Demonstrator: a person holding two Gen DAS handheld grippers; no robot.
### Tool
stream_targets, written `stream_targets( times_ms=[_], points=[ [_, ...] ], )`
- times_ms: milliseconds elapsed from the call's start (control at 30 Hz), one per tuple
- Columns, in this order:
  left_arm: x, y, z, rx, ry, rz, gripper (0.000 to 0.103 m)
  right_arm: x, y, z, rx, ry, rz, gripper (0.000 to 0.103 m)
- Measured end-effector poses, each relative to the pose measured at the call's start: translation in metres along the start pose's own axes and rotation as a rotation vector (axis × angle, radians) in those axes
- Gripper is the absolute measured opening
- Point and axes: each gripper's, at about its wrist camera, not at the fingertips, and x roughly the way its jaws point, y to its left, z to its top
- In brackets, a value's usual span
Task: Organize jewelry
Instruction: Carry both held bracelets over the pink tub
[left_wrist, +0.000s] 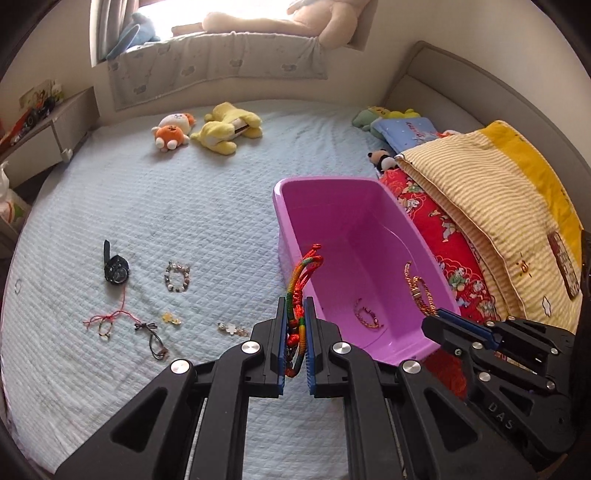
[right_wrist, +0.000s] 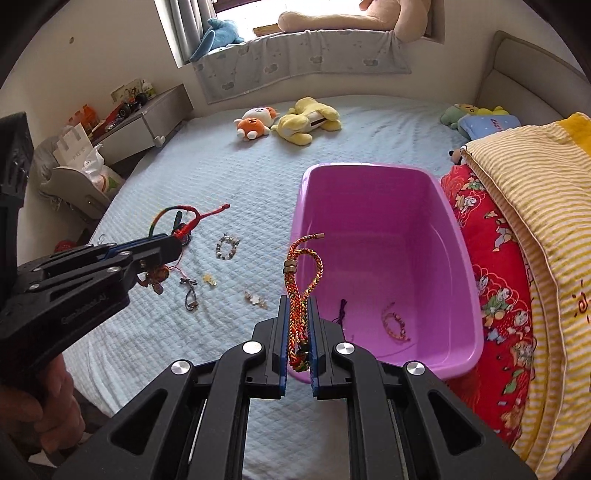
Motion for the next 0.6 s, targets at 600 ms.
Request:
stream_targets(
  times_ms=[600],
  points=[
    [0.106, -0.083, 0.046, -0.009, 0.247, 0.056, 0.009, 0.058, -0.116, 0.04, 0.055, 0.165, 0.074, 0.009]
  ],
)
